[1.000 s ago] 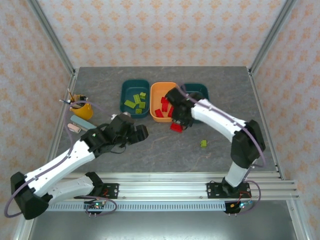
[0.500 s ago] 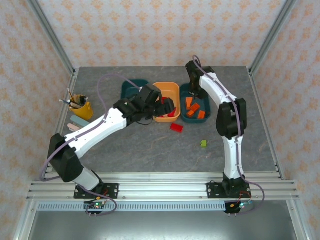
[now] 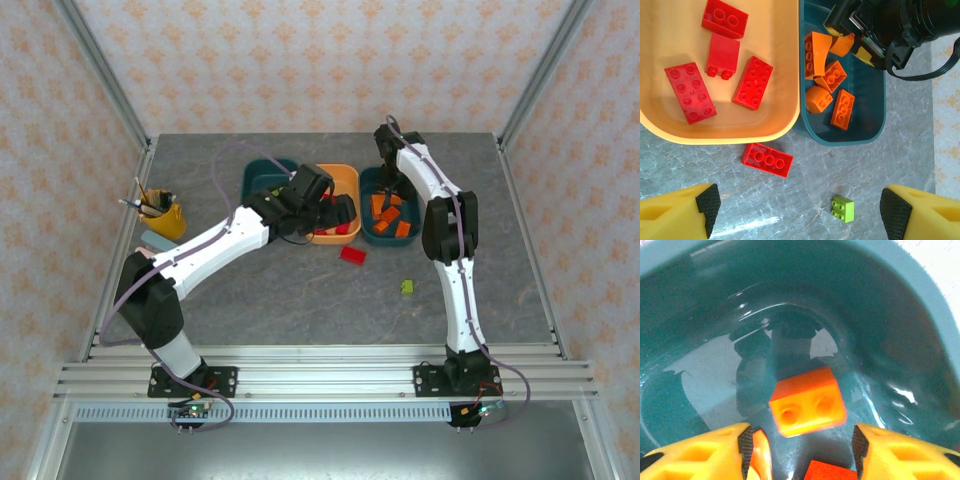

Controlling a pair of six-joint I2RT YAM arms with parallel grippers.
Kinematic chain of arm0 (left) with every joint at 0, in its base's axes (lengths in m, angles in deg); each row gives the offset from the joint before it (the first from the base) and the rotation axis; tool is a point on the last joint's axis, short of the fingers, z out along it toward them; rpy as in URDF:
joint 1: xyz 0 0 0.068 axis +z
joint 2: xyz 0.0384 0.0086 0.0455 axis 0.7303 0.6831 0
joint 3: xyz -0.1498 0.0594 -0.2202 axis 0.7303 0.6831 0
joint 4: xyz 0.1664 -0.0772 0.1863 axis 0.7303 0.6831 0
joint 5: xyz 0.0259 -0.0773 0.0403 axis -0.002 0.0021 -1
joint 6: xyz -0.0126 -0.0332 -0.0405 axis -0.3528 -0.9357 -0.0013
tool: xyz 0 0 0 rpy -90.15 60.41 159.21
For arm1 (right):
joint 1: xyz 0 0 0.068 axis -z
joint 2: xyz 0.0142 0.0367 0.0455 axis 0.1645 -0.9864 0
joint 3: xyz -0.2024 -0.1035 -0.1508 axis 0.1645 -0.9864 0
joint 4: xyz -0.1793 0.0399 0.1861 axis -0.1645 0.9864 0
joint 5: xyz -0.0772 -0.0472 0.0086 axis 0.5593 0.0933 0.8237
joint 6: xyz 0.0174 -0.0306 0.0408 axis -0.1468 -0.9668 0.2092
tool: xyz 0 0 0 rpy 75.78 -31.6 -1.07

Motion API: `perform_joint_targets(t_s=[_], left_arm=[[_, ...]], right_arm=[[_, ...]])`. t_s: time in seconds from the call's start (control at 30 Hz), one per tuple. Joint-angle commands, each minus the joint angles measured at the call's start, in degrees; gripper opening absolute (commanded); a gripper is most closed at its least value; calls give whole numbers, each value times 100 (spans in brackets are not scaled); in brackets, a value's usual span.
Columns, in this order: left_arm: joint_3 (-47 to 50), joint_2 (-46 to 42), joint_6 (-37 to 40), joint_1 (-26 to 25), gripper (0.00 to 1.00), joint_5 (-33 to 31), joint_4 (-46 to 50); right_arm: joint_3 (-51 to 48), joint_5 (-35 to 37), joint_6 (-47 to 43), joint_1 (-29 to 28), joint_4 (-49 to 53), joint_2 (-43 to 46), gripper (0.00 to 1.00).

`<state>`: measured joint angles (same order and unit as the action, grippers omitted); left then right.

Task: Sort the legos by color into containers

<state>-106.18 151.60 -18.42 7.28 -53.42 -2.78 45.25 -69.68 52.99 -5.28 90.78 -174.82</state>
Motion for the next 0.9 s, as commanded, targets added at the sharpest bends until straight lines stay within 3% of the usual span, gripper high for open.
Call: perform_joint_targets(t_s=[0.0, 0.23, 0.47, 0.7, 0.87], left_arm=[[-36, -38, 188, -148, 86, 31, 185], [-96, 160, 190, -621, 86, 48, 356], [-577, 981, -94, -1330, 83, 5, 631], [-1966, 2424, -386, -2040, 82, -343, 1402], [-3074, 3332, -545, -2281, 82, -576, 1895]], right_arm=[[98, 9, -7, -11, 303, 548, 59], [-794, 211, -4, -40, 441, 2239, 58], [-3073, 545, 138, -86, 870, 4994, 57], [-4704, -50, 21, -103, 1017, 7527, 65], [-5109, -447, 74, -105, 1375, 8529, 65]])
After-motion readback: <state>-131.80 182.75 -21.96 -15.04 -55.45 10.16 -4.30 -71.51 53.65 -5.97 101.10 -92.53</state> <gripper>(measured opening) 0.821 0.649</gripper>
